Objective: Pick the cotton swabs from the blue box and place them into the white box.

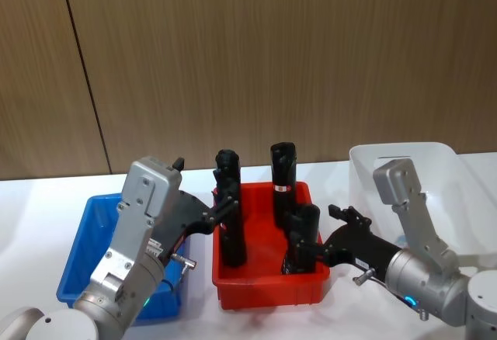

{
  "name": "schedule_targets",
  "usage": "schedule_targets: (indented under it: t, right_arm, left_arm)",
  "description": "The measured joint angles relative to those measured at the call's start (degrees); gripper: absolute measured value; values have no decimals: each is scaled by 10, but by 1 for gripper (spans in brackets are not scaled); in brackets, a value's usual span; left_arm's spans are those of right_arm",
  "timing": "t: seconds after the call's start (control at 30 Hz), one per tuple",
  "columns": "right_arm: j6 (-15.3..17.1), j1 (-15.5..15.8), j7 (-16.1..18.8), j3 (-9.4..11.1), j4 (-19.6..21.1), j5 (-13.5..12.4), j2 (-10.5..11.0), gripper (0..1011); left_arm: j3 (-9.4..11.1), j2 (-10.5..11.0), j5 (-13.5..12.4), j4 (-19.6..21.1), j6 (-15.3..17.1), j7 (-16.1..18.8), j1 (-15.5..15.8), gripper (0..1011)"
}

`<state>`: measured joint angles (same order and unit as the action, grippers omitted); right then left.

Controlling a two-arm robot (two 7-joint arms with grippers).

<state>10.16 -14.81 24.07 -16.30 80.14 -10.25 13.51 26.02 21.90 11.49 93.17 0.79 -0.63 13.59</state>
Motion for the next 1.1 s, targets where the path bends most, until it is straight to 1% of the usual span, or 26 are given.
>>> schedule_targets:
  t: [0.3,0.63,0.7,0.87,1.0,1.07,1.1]
  right_arm:
    - [-2,-18,8,-9,-23,11,-12,1002]
    - [-7,-36,8,-13,-49,20,-22,997]
    - [-9,-40,7,-14,-56,22,-24,963]
    - [-11,-48,5,-15,-68,24,-28,837]
    - [-13,-53,2,-16,-76,25,-31,708]
    - [-13,-54,2,-16,-77,26,-31,672]
    - [-13,-55,1,-16,-77,26,-32,617]
  left_arm:
    - [0,0,0,0,0,0,0,1004]
    - [0,0,0,0,0,0,0,1004]
    - [0,0,0,0,0,0,0,1004]
    - [0,0,0,0,0,0,0,1004]
    - [0,0,0,0,0,0,0,1004]
    - [0,0,0,0,0,0,0,1004]
    - [0,0,0,0,0,0,0,1004]
